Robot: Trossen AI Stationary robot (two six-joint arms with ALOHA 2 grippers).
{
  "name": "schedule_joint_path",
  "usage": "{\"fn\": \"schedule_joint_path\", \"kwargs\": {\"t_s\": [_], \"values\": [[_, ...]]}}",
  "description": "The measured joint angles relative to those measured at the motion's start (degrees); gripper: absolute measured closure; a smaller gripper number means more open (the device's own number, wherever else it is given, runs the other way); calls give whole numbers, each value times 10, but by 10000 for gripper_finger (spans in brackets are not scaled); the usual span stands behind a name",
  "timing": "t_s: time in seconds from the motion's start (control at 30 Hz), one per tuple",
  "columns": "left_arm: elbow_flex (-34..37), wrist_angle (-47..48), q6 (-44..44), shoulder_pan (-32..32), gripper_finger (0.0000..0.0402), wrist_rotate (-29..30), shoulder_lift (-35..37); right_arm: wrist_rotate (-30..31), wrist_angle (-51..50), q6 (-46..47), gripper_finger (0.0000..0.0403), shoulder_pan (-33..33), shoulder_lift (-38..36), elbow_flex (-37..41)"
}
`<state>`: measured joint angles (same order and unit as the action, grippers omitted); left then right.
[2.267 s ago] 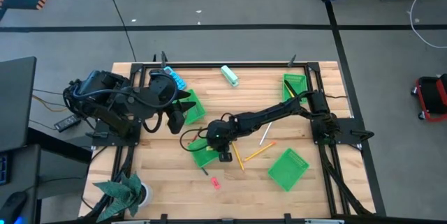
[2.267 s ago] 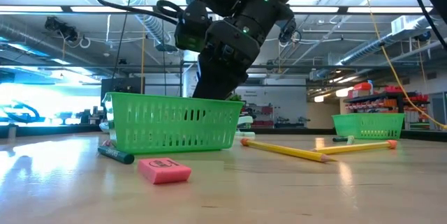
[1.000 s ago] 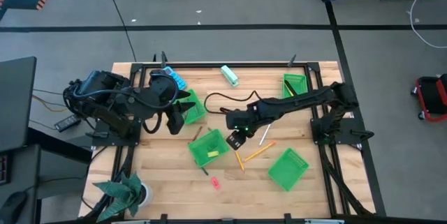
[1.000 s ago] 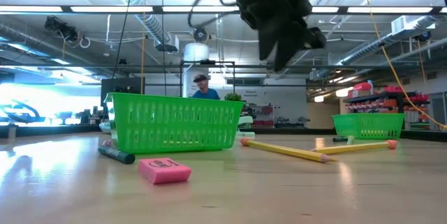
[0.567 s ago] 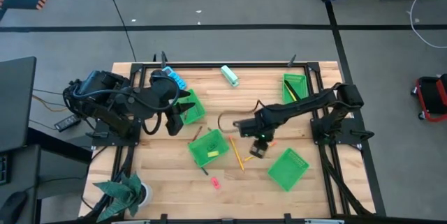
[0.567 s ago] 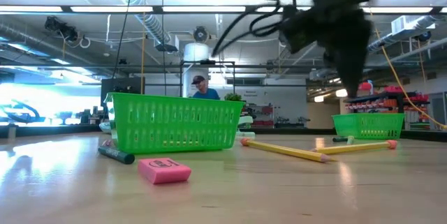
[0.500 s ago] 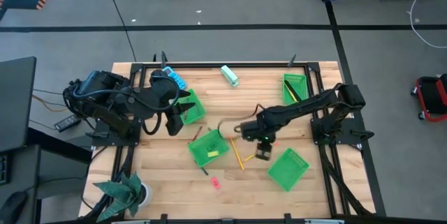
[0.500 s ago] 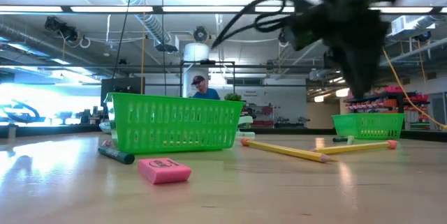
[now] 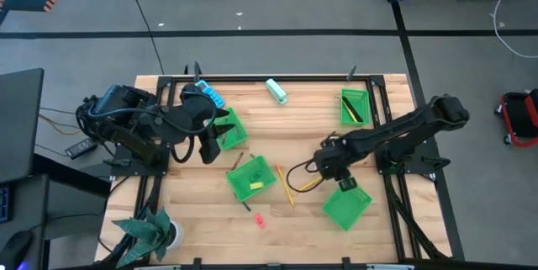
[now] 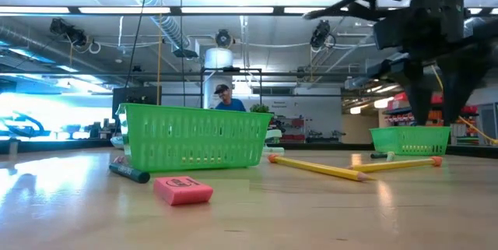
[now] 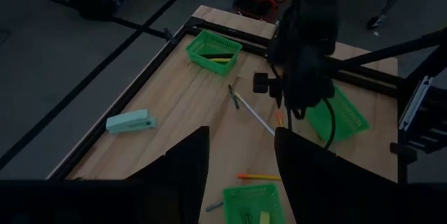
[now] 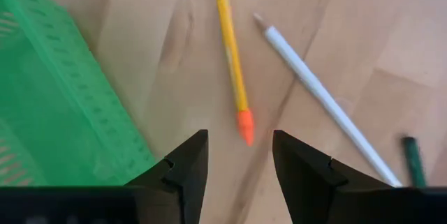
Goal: Sort crayons/erasers/pens/pencils in bins
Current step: Put the right yellow pencil into the bottom right green bin
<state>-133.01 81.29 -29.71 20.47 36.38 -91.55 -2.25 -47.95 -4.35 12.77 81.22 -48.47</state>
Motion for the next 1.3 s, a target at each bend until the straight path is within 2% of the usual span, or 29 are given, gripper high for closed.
{"fn": "schedule_joint_path", "kwargs": {"t_s": [0.13, 0.27, 0.47, 0.9, 1.07, 1.3], "values": [[0, 0, -11, -1, 230, 0, 0, 3, 21, -31, 238, -16, -36, 38], [0, 0, -32, -4, 230, 0, 0, 3, 56, -55, 238, -23, -41, 64], [0, 1, -50, -4, 230, 0, 0, -4, 107, -62, 238, -23, -8, 69], [0, 6, -62, -4, 230, 0, 0, -6, 146, -72, 241, -23, 72, 68], [0, 6, -72, -4, 230, 0, 0, -6, 148, -72, 269, -23, 79, 67], [0, 13, -72, -4, 230, 0, 0, -9, 150, -79, 340, -23, 78, 68]]}}
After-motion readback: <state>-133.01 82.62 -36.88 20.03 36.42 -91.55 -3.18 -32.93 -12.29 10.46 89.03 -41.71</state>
